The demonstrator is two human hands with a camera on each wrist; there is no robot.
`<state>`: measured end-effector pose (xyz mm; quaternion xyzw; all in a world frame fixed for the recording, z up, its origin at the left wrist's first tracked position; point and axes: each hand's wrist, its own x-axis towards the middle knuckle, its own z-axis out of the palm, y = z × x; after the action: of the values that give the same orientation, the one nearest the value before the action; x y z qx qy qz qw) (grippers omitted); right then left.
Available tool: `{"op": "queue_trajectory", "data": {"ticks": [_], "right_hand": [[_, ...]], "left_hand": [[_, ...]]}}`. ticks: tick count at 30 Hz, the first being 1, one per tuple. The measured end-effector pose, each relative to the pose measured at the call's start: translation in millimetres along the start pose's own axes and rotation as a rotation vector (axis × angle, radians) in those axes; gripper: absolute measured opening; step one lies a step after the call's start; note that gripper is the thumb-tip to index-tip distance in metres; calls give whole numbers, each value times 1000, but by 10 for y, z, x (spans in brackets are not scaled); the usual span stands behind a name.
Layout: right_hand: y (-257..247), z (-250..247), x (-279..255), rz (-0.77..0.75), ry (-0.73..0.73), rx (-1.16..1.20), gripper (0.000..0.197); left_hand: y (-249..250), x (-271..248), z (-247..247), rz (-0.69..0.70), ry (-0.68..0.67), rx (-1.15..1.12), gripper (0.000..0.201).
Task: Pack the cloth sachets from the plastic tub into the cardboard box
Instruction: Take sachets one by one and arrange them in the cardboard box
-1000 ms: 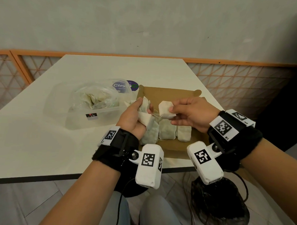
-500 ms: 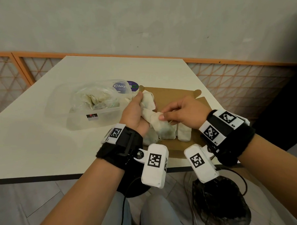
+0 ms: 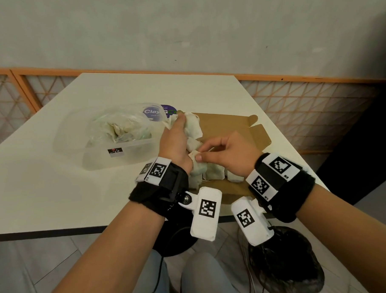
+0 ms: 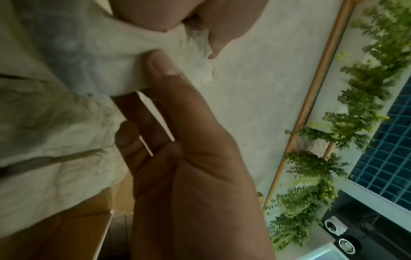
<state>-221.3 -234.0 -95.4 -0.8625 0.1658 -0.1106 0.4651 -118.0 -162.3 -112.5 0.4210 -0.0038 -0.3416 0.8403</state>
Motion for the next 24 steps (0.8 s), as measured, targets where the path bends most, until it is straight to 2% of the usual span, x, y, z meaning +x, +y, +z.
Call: {"op": "queue_trajectory", "data": {"ticks": [3, 5, 8, 11, 13, 16, 18, 21, 24], "right_hand": [[4, 7, 2, -43, -8, -57, 8], [15, -36, -13, -20, 41, -47, 4], [114, -151, -51, 41, 113, 51, 7], [232, -204, -101, 79, 200, 227, 10], [247, -182, -137, 73, 231, 377, 4], [218, -156, -143, 33, 262, 516, 15], [175, -159, -145, -1, 270, 546, 13], [122, -192, -156, -42, 241, 552, 6], [106, -225, -165, -45, 236, 484, 6]], "left_hand": [[0, -8, 14, -4, 3, 3, 33], [61, -22, -1, 21, 14, -73, 28], [238, -21, -74, 132, 18, -256, 19], [353, -69, -120, 184, 24, -304, 8], [319, -115, -112, 131, -8, -147, 10], [194, -136, -119, 67, -93, 171, 12], [147, -141, -112, 4, -150, 313, 17], [124, -202, -65, -168, -239, 428, 16], [132, -231, -48, -185, -248, 492, 7]]}}
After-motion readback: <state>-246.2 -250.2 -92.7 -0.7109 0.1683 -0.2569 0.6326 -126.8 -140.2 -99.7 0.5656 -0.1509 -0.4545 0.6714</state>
